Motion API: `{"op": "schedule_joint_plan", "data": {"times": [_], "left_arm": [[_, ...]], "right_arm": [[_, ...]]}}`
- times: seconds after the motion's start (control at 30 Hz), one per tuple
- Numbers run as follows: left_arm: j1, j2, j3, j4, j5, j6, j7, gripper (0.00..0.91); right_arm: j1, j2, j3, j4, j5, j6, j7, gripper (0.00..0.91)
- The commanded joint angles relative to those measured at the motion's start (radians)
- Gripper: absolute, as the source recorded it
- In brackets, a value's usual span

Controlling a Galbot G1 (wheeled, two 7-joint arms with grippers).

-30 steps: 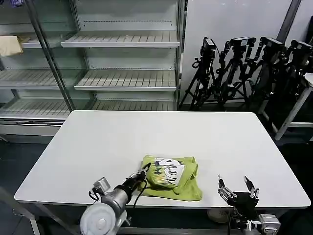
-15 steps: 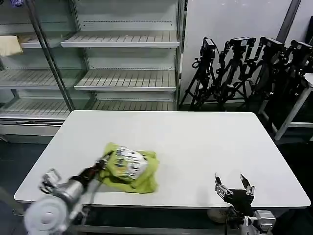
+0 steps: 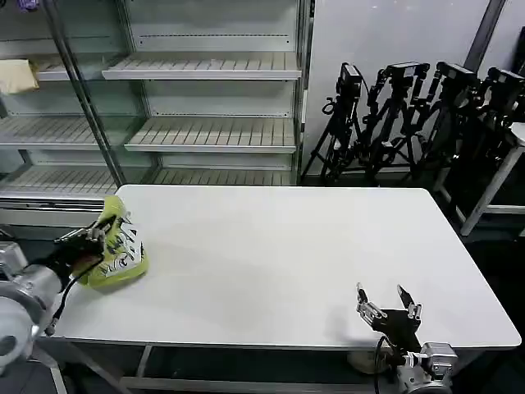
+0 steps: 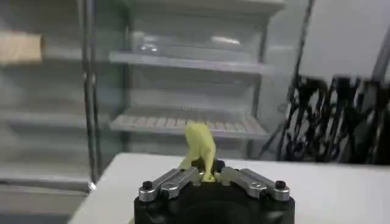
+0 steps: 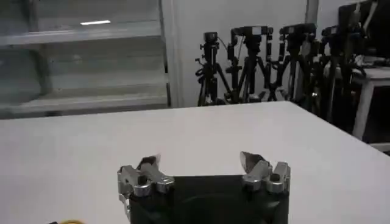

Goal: Fold and organize the clothes.

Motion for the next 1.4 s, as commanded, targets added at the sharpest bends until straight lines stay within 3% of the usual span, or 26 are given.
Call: {"op": "schedule_joint_plan", "data": {"times": [0.03, 0.1, 0.2, 0.43, 0.63, 1.0, 1.4], "left_arm": [[-0.05, -0.067, 0.508, 0.0, 0.836, 0.003, 0.025, 0.03], [-0.11, -0.171, 0.67, 0.055, 1.011, 0.004, 0.014, 0.03], [-0.177, -0.254, 0.776, 0.09, 1.104, 0.016, 0.001, 0.03], [-0.289, -0.316, 0.91, 0.064, 1.106, 0.026, 0.009, 0.03], [-0.41, -0.406, 1.05, 0.176, 1.077, 0.027, 0.003, 0.03], [-0.514, -0.637, 1.155, 0.401, 1.0, 0.027, -0.071, 0.03], [-0.608, -0.841, 1.132, 0.522, 0.639, 0.018, -0.25, 0.03]], "right_arm": [[-0.014, 0.007, 0.011, 0.001, -0.028, 0.006, 0.0, 0.907], [-0.028, 0.009, 0.017, 0.007, -0.042, 0.009, -0.001, 0.907], [-0.045, 0.013, 0.026, 0.017, -0.055, 0.01, -0.001, 0.907], [-0.092, 0.032, 0.047, 0.033, -0.084, 0.02, -0.005, 0.907], [-0.105, 0.052, 0.044, 0.038, -0.103, 0.023, -0.007, 0.907], [-0.113, 0.071, 0.047, 0.051, -0.113, 0.02, -0.008, 0.907], [-0.127, 0.06, 0.055, 0.07, -0.108, 0.021, -0.012, 0.907]]}}
